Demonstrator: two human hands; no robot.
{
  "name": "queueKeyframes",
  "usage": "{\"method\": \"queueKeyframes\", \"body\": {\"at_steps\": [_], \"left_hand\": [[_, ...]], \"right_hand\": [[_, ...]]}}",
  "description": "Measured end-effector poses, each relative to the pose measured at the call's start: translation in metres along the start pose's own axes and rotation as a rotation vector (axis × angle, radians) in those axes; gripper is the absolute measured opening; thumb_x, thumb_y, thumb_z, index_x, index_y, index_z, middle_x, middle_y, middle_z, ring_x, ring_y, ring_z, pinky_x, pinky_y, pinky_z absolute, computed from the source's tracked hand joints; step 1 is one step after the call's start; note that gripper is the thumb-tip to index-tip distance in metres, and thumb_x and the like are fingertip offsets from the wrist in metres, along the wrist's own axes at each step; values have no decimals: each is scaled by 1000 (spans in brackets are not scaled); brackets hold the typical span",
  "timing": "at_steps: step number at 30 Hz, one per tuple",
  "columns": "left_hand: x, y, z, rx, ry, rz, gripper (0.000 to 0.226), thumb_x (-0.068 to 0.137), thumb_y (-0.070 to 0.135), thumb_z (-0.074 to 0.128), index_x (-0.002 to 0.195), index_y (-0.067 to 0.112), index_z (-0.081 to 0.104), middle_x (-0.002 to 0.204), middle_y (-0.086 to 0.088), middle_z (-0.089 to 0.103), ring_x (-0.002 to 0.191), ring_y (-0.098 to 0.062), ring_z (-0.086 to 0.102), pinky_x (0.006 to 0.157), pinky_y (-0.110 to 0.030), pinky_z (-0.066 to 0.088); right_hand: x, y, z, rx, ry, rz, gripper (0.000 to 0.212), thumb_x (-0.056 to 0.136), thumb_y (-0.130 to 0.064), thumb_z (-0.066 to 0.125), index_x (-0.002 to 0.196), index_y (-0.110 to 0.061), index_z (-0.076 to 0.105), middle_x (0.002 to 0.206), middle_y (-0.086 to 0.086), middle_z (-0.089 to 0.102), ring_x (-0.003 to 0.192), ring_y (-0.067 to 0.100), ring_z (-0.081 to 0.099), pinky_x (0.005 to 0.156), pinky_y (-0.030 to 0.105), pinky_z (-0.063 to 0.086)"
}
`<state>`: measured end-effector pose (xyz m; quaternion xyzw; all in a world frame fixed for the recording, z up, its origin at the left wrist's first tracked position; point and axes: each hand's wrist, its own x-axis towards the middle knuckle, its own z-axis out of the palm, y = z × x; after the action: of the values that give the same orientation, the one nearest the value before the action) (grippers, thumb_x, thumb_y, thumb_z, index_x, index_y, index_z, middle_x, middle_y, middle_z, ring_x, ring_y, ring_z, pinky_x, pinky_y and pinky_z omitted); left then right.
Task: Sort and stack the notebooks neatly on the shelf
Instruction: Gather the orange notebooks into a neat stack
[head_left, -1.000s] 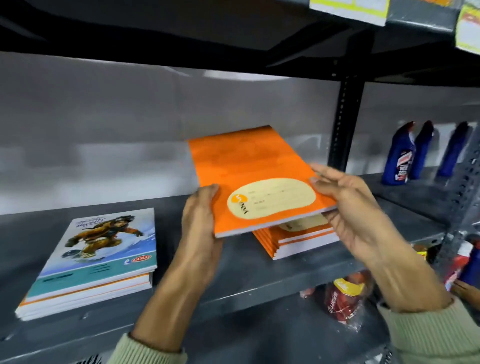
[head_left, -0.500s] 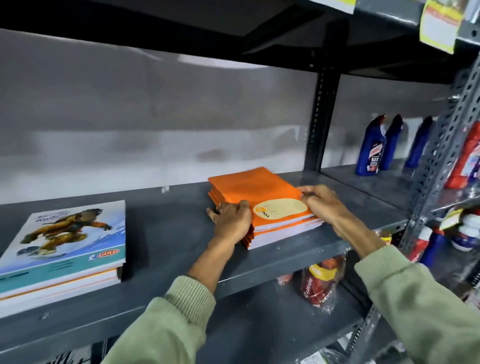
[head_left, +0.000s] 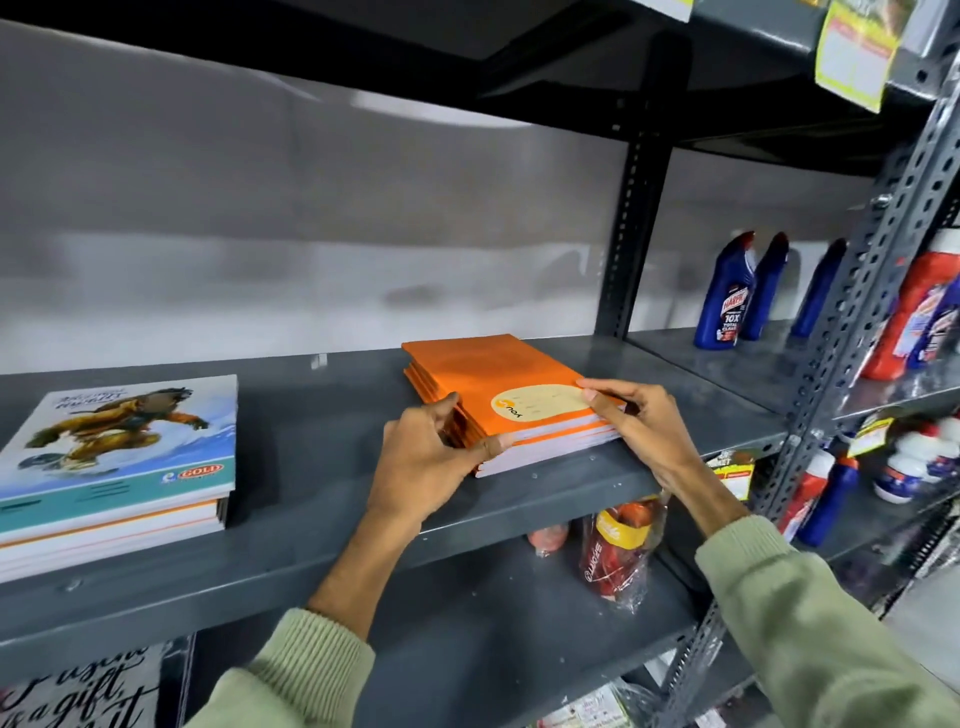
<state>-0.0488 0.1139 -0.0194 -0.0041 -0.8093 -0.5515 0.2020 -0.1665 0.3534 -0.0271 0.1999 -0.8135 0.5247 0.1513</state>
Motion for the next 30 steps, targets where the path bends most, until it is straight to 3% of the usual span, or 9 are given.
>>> {"method": "queueKeyframes", "body": {"at_steps": [2,5,10,16,20,23,26,30], "left_hand": [[2,-1,2,41,11,17,70,64,38,87,126,14,64,114,17,68,91,18,60,92,-6,44],[1,-2,3,4,78,18,63,67,33,86,123,11,67,119,-2,72,103,-3,68,100,-28,51],[-1,-1,3,47,122,49,50,72,28,83,117,10,70,114,-5,74,99,-5,70,94,-20,53],[-7,-1,7,202,104,69,63,68,39,82,124,15,65,121,-1,71,114,-19,65,101,-41,52],[-9,1,11,277,76,86,53,79,37,75,127,17,63,117,-4,72,109,-22,64,100,-39,52],[-10,0,11,312,72,86,49,82,39,70,125,17,65,109,-6,73,106,-21,60,100,-34,51],[-9,0,12,328,66,98,47,85,40,66,125,16,65,114,-6,72,106,-18,58,99,-35,51],[-9,1,13,360,52,141,42,89,35,63,123,12,67,113,-7,72,85,-13,63,89,-26,54]], "right_hand": [[-1,-1,0,36,14,-15,23,83,-37,74,104,-31,77,104,-10,77,98,2,71,90,23,54],[-2,0,-2,60,5,-28,25,77,-42,76,101,-32,78,106,-7,77,101,6,70,93,29,55],[-2,0,-5,122,-30,-6,33,70,-46,78,99,-32,80,116,1,75,108,9,68,99,36,54],[1,10,-9,148,-75,-5,44,66,-44,82,105,-25,80,121,1,73,116,11,65,101,35,52],[3,18,-11,194,-71,-11,42,69,-37,81,106,-18,79,111,1,78,109,18,70,100,45,53],[3,20,-12,206,-68,-14,40,68,-33,82,104,-15,79,110,2,78,108,18,70,99,44,54],[3,20,-12,213,-73,-16,41,67,-30,83,104,-13,79,110,3,78,108,18,70,100,44,53],[4,23,-11,215,-38,-30,40,65,-30,84,101,-13,80,106,2,79,107,18,71,100,44,53]]}}
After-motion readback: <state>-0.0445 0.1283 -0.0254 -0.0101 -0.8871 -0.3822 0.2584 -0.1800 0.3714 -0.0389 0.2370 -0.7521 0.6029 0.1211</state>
